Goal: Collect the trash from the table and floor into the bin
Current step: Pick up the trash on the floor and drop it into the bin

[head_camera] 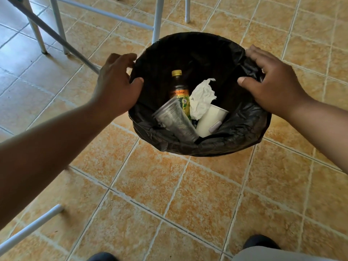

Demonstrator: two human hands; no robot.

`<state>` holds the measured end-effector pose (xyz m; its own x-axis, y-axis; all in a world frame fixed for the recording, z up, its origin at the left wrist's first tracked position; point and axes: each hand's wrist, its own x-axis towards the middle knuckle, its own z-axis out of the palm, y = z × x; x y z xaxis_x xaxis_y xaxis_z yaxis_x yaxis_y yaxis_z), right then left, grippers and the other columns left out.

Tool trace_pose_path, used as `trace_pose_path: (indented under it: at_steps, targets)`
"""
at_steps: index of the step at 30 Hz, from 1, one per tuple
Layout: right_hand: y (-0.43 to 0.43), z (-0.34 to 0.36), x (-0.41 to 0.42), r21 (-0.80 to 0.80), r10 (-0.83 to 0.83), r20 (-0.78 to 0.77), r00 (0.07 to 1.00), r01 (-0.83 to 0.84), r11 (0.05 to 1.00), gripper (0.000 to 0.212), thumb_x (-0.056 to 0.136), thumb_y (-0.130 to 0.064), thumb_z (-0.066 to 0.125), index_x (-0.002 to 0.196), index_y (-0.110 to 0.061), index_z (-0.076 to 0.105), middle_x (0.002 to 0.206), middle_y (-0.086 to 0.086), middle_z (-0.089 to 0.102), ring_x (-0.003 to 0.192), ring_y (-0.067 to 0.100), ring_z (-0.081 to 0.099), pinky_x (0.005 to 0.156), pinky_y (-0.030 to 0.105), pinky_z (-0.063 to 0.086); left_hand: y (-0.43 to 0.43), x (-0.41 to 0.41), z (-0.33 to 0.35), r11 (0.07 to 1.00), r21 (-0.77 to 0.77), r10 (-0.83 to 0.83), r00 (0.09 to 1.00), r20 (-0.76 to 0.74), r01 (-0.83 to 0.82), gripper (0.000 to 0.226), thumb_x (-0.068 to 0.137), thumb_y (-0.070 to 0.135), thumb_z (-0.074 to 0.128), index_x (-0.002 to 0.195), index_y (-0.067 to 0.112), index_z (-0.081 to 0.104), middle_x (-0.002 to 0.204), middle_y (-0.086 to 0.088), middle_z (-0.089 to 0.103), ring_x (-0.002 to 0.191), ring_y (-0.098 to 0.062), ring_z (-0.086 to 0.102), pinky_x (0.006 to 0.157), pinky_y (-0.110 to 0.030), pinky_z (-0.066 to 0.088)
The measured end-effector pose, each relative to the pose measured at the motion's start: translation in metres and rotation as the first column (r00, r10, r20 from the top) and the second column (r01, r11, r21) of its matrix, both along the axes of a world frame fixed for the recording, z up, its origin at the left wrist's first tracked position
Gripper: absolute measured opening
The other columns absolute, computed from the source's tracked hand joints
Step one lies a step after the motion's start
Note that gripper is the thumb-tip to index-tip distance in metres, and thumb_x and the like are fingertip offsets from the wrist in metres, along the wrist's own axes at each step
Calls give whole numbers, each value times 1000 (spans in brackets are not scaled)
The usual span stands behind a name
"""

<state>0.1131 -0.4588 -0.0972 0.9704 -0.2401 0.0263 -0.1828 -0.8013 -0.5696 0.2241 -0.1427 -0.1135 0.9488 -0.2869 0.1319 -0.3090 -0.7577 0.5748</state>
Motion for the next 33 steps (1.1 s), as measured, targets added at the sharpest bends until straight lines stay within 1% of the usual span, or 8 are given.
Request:
trace_pose_path:
  at_steps: [5,9,12,16,21,26,30,33]
  targets:
    - [-8,-3,0,166,-167,29,986,160,973,49,96,-26,64,144,-22,54,141,-2,58,121,18,58,105,47,48,-1,5,-7,991,-88,87,991,-105,-96,48,77,27,60,125,27,62,103,5,65,88,-18,62,76,-31,49]
    - [-12,-12,2,215,-207,54,977,191,958,37,91,-24,63,128,-29,67,108,6,70,97,28,67,88,49,55,-3,11,-17,965,-185,152,973,-172,-184,38,74,23,58,110,35,64,70,15,56,65,7,55,65,-28,48]
    - [-15,-19,3,252,-215,79,973,189,949,38,89,-23,61,124,-38,67,83,11,66,81,35,65,73,43,52,-2,11,-23,959,-206,162,973,-167,-195,38,75,24,56,108,40,64,60,19,55,56,8,52,52,-11,40]
    - [-12,-21,-3,258,-266,54,962,244,935,40,88,-26,58,124,-40,66,59,-19,53,57,11,48,61,25,40,-2,0,-14,968,-146,181,970,-161,-204,43,77,29,52,115,47,60,63,14,56,57,-2,53,61,-25,48]
    - [6,6,-41,289,-317,3,948,303,908,43,90,-23,56,132,-32,64,68,-18,55,63,9,50,62,28,43,-3,-43,15,979,-114,141,962,-233,-171,48,83,26,48,124,50,53,59,23,53,49,-4,46,61,-32,43]
    - [9,77,-96,310,-374,-64,925,375,874,46,93,-26,58,138,-29,60,89,23,67,67,27,54,66,38,50,6,-95,95,986,-44,143,943,-300,-163,44,85,29,51,124,47,58,62,13,50,49,-8,45,56,-30,43]
    - [16,170,-128,324,-432,-127,893,449,833,45,91,-22,61,136,-25,62,80,-11,62,65,2,51,69,26,47,-3,-126,197,979,-20,178,902,-394,-202,46,84,35,53,122,61,53,67,18,53,55,-18,53,61,-37,50]
    - [11,261,-148,311,-449,-171,877,480,820,42,93,-15,64,134,-20,64,91,-4,71,71,10,61,73,25,49,-20,-144,293,980,-29,166,883,-439,-198,44,86,34,56,116,66,51,72,21,60,59,-11,61,59,-34,54]
